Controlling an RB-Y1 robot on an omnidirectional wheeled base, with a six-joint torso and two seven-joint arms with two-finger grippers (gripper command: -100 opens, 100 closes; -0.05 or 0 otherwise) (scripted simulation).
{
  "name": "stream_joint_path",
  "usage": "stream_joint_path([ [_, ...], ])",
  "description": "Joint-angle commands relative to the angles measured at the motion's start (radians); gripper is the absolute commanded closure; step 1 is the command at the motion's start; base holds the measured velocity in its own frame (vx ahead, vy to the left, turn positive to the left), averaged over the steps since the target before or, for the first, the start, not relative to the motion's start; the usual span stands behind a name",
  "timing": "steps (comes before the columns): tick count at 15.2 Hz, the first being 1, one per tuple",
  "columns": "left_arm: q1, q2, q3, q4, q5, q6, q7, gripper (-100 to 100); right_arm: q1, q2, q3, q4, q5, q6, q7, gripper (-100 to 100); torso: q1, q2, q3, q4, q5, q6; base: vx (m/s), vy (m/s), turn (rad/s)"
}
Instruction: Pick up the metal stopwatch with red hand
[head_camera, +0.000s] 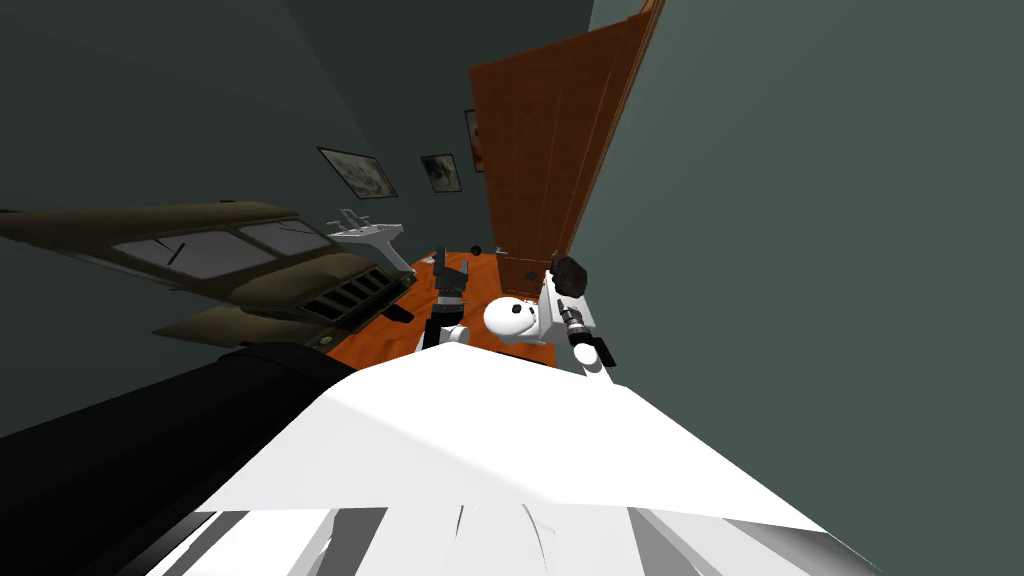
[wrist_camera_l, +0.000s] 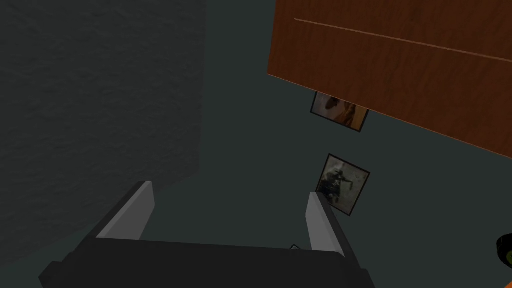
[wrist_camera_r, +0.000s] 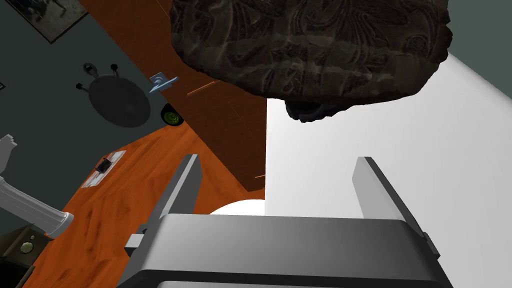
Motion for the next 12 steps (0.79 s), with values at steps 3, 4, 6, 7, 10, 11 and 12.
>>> stream_joint_path([
  [3, 0.0, 0.0, 0.0, 0.0, 0.0, 0.0, 0.0, 0, -0.003, -0.039, 0.029, 0.01, -0.022, -0.063, -0.067, -100, 0.0, -0.001, 0.0, 0.0, 0.0, 0.0, -0.037, 0.064, 0.099],
  [4, 0.0, 0.0, 0.0, 0.0, 0.0, 0.0, 0.0, 0, -0.004, -0.051, 0.038, 0.013, -0.029, -0.084, -0.09, -100, -0.001, -0.001, -0.001, 0.0, 0.0, 0.0, -0.025, 0.053, 0.059],
  [6, 0.0, 0.0, 0.0, 0.0, 0.0, 0.0, 0.0, 0, -0.004, -0.061, 0.048, 0.017, -0.037, -0.104, -0.114, -100, -0.001, -0.001, -0.001, 0.0, 0.0, 0.0, -0.026, 0.049, 0.077],
  [7, 0.0, 0.0, 0.0, 0.0, 0.0, 0.0, 0.0, 0, -0.005, -0.071, 0.058, 0.021, -0.044, -0.125, -0.137, -100, -0.002, -0.002, -0.001, 0.0, 0.0, 0.0, -0.017, 0.039, 0.08],
  [10, 0.0, 0.0, 0.0, 0.0, 0.0, 0.0, 0.0, 0, -0.005, -0.087, 0.077, 0.029, -0.06, -0.166, -0.186, -100, -0.002, -0.003, -0.001, -0.001, -0.001, 0.0, -0.013, 0.047, 0.099],
  [11, 0.0, 0.0, 0.0, 0.0, 0.0, 0.0, 0.0, 0, -0.006, -0.094, 0.086, 0.034, -0.068, -0.187, -0.21, -100, -0.002, -0.003, -0.001, -0.001, -0.001, 0.0, -0.01, 0.041, 0.056],
  [12, 0.0, 0.0, 0.0, 0.0, 0.0, 0.0, 0.0, 0, -0.006, -0.101, 0.096, 0.038, -0.075, -0.207, -0.235, -100, -0.002, -0.003, -0.002, -0.001, -0.001, 0.0, -0.004, 0.043, 0.097],
])
